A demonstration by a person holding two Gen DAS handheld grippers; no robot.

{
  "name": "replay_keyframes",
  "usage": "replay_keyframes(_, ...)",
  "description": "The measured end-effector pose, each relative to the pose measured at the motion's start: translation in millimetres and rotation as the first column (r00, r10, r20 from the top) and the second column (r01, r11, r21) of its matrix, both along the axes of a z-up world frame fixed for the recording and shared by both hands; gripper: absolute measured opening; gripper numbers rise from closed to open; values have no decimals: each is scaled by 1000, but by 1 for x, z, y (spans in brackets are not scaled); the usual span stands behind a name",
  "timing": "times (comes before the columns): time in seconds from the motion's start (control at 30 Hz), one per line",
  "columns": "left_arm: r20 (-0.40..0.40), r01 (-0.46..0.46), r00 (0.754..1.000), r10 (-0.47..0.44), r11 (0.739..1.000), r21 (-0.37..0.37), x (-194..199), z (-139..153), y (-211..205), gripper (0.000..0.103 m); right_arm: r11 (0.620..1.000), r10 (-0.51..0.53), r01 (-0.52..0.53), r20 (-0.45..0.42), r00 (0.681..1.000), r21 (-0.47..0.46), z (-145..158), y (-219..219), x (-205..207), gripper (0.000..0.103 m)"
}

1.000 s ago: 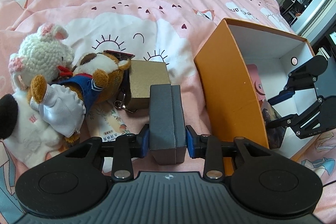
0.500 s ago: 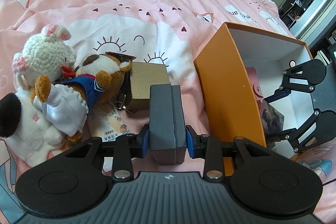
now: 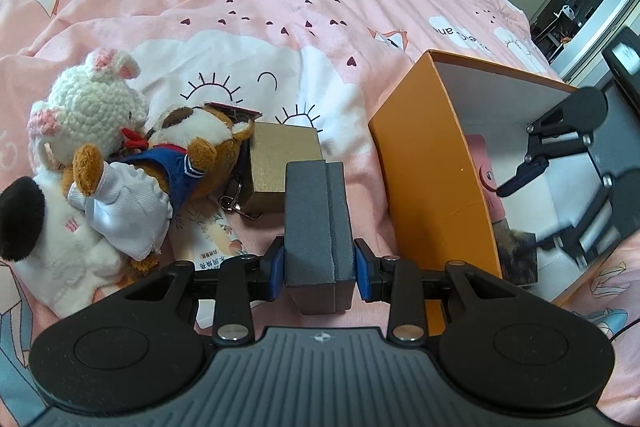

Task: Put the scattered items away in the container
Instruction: 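Open the right gripper to release the card while left lifts the black square box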

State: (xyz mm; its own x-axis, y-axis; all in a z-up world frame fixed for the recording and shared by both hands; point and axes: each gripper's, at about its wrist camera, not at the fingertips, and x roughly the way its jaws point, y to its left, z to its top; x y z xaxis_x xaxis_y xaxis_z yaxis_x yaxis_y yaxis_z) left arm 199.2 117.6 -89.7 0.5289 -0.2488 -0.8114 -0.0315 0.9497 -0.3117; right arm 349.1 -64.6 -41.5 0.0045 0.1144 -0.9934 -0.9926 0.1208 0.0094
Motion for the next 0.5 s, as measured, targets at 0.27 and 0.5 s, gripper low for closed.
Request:
replay_keyframes(0.27, 17, 8, 1000, -8, 1000, 10, -2, 3, -2, 39, 995, -94, 94, -2, 996, -36, -34, -2, -10, 19)
replay_keyframes(0.5, 49, 1, 999, -2, 1000, 19, -7, 14, -6, 39, 993, -114, 114, 26, 993, -10, -36, -3, -20, 12)
